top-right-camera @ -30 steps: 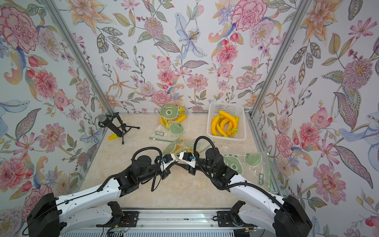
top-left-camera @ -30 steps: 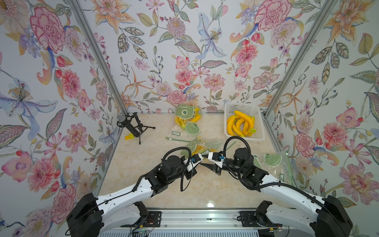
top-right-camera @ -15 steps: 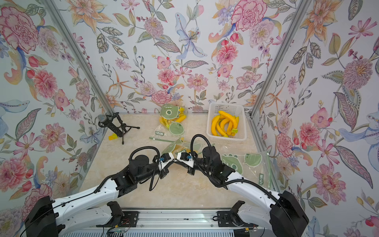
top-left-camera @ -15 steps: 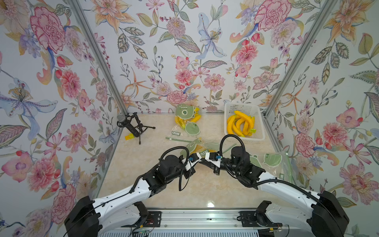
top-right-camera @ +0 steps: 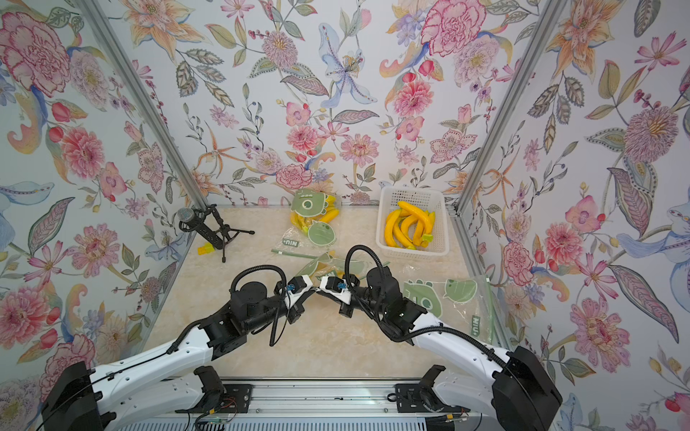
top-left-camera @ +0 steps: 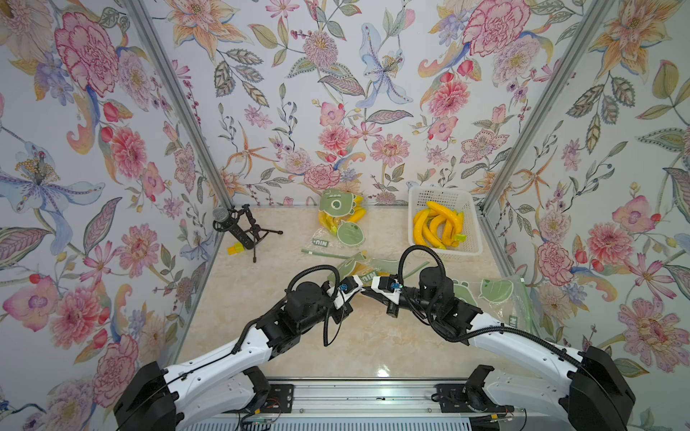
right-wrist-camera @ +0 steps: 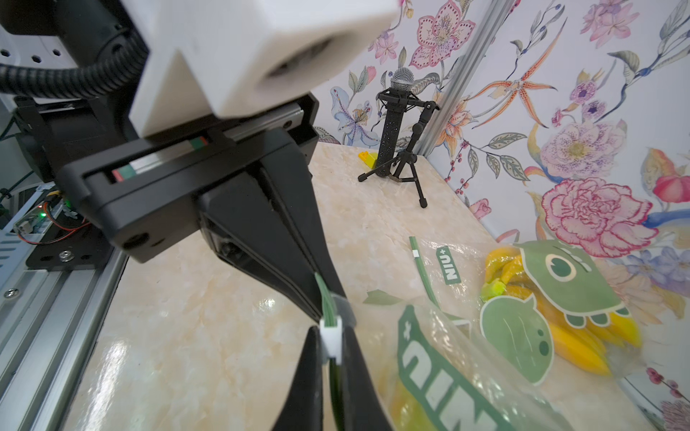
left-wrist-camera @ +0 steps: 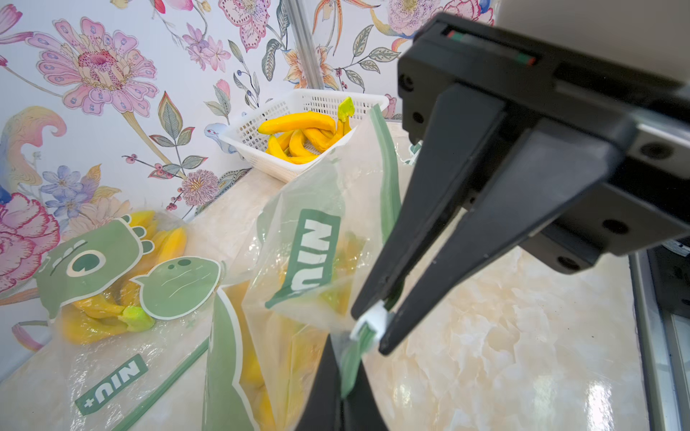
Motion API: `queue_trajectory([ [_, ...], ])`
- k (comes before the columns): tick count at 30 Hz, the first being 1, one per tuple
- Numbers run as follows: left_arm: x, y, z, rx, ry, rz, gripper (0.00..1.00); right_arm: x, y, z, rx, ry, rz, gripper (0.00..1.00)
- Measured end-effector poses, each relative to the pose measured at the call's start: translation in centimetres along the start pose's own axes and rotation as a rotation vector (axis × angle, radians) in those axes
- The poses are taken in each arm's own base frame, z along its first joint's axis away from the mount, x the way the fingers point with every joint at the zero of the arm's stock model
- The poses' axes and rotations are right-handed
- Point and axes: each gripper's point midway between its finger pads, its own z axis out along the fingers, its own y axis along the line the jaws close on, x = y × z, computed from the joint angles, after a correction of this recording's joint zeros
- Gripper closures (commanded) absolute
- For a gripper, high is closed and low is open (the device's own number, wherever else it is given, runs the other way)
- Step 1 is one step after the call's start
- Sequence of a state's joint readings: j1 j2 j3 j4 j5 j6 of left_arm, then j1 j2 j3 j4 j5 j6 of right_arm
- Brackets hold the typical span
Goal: Open the zip-top bag and take out the banana
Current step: Unzip the zipper on the zipper food storage bag.
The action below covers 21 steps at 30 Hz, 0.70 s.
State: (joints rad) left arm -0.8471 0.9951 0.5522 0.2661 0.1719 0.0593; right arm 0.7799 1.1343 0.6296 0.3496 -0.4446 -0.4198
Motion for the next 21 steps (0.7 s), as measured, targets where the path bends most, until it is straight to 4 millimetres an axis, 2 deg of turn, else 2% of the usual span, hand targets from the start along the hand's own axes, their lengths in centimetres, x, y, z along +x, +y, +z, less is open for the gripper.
queue_trajectory([
  [8, -0.3, 3.0, -1.6, -0.123, -0.026, -0.043, 1.0, 0.5, -1.4, -0.1, 0.085, 0.032, -0.019, 1.0],
  [12, -0.1, 5.3, -2.9, -0.221, -0.037, -0.079, 1.0, 0.9, -2.1, -0.1, 0.124, 0.052, -0.024, 1.0],
  [21, 1.1, 11.4, -7.2, -0.494, -0.073, -0.205, 1.0, 1.4, -3.2, -0.4, 0.178, 0.079, -0.025, 1.0],
])
